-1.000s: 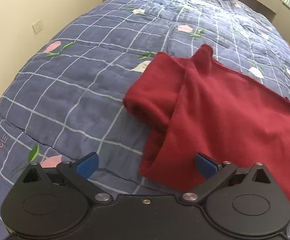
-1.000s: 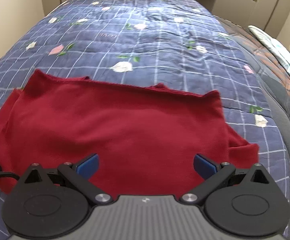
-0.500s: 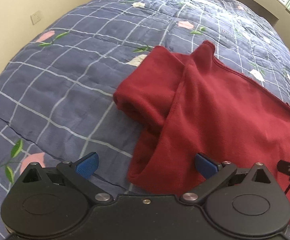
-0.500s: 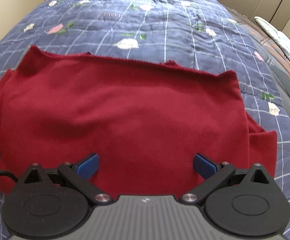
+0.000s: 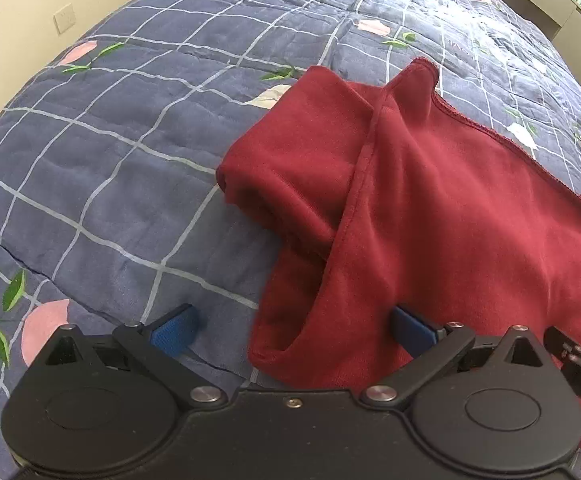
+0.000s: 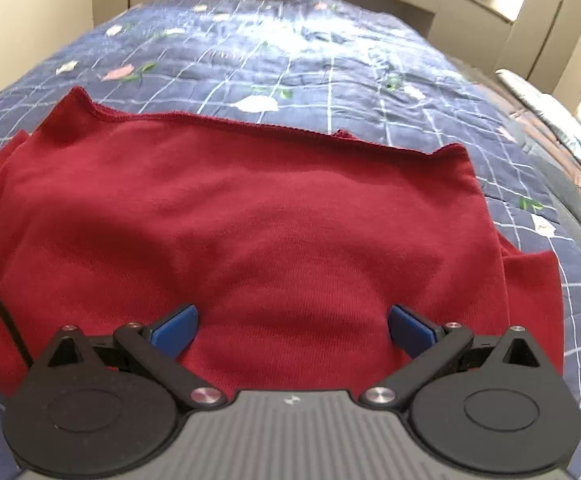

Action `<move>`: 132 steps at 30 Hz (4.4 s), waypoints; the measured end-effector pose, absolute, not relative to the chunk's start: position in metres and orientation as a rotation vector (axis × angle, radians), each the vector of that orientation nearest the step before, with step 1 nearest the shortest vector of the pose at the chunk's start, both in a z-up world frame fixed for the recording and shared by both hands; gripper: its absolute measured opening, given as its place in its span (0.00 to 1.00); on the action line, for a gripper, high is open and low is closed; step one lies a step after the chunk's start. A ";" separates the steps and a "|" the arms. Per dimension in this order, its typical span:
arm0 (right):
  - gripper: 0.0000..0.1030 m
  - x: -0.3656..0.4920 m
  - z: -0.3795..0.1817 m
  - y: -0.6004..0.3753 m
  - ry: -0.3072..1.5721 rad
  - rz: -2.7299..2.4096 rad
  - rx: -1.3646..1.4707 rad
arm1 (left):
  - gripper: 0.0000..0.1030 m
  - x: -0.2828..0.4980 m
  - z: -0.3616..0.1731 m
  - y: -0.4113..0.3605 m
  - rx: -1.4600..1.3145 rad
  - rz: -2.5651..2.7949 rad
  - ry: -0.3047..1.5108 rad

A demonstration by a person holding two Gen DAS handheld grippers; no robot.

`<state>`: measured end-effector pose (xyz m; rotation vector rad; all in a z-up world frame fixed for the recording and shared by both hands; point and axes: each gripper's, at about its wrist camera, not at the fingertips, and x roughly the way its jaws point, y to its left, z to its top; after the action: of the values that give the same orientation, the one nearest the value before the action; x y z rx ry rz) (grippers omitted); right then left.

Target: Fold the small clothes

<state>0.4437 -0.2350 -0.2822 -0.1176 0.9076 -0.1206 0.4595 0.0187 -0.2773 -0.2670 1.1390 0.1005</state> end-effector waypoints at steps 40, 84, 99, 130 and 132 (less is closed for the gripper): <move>1.00 0.418 -0.295 -0.237 0.749 -0.125 -0.089 | 0.99 0.463 -0.271 0.051 -0.469 0.069 1.045; 1.00 0.357 -0.238 -0.400 0.799 -0.309 0.012 | 0.17 0.474 -0.150 -0.101 -0.353 -0.067 0.844; 1.00 0.310 -0.254 -0.461 0.881 -0.491 0.081 | 0.18 0.444 -0.194 -0.263 -0.140 -0.436 1.010; 1.00 0.398 -0.219 -0.442 0.796 -0.334 0.155 | 0.95 0.437 -0.173 -0.161 -0.383 -0.142 0.959; 1.00 0.409 -0.209 -0.440 0.760 -0.287 0.195 | 0.95 0.443 -0.180 -0.148 -0.386 -0.065 0.988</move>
<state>0.4088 -0.4398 -0.2093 0.1950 0.7596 -0.2874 0.4435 -0.1475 -0.1802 -0.3858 0.9878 -0.0649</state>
